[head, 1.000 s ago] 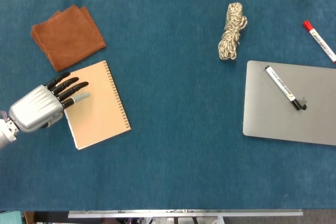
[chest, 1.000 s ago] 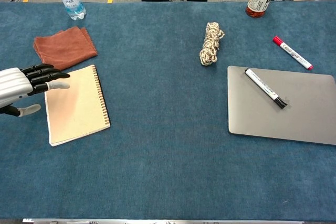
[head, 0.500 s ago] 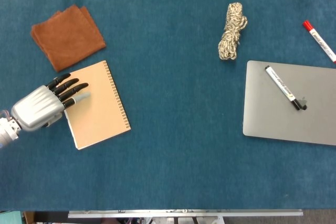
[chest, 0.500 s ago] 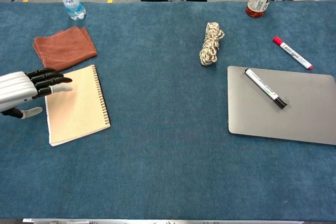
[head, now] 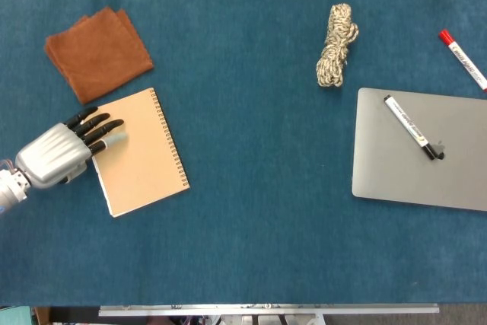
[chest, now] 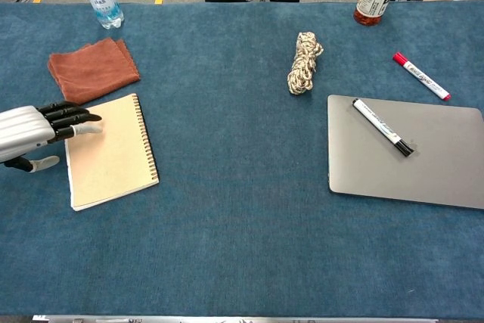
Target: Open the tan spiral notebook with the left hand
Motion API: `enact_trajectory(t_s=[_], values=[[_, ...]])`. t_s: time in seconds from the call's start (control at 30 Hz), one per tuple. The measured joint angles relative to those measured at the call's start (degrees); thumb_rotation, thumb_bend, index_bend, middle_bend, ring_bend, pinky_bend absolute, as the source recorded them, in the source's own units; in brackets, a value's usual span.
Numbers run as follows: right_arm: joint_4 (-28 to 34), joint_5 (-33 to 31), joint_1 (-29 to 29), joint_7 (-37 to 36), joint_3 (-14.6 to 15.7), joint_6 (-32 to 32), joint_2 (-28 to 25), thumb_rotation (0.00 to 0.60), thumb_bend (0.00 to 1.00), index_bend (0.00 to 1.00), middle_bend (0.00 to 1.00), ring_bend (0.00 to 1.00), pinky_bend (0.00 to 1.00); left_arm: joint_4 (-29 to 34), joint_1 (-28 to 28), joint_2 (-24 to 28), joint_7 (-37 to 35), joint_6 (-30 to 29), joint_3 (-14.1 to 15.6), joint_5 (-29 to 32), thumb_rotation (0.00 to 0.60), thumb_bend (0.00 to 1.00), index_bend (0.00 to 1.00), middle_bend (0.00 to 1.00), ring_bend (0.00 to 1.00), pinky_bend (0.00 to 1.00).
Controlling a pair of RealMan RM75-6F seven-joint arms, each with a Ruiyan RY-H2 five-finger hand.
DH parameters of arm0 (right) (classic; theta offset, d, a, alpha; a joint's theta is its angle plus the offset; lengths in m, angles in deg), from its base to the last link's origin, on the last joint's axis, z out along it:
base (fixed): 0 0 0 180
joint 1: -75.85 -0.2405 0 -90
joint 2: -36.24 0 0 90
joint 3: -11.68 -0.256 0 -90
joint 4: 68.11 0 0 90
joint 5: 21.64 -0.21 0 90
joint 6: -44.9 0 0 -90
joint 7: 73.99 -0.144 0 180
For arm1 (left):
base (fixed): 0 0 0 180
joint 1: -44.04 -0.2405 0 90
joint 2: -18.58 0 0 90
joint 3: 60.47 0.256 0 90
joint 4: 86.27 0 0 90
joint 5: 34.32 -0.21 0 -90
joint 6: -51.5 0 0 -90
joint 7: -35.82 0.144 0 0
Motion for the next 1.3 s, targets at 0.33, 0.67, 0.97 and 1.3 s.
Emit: enact_trajectory(t_s=[0.33,0.67,0.97,1.3], values=[[-0.05,-0.27,0.35,-0.06,0.04,0.38,-0.04,0.600,0.12,0.32,0.32,0.24,0.29,0.72,0.75,-0.57,-0.31,-0.73,0.23,-0.04,0.600,0.02,0.06,0.00,0.00,0.00],[-1.24,-0.62,1.03,-1.55,0.08,1.16,0.01,0.600,0.12,0.32,0.32,0.24,0.29,1.95,1.62,-1.07,0.24,0.94,0.37,0.13,0.600,0.02,0.06,0.00,0.00,0.00],[-1.79,-0.61,1.18,-2.12,0.06,1.30,0.22,0.600,0.12,0.32,0.32,0.24,0.29,3.57,2.49,-1.08,0.03,0.81,0.28,0.27,0.600,0.02,0.06,0.00,0.00,0.00],[-3.13,-0.92,1.64,-3.53,-0.04,1.87,0.65,0.600,0.12,0.32,0.32,0.24,0.29,7.78,4.06,-1.72,-1.23,2.64,-0.35,0.95,0.600,0.02,0.06,0.00,0.00,0.00]])
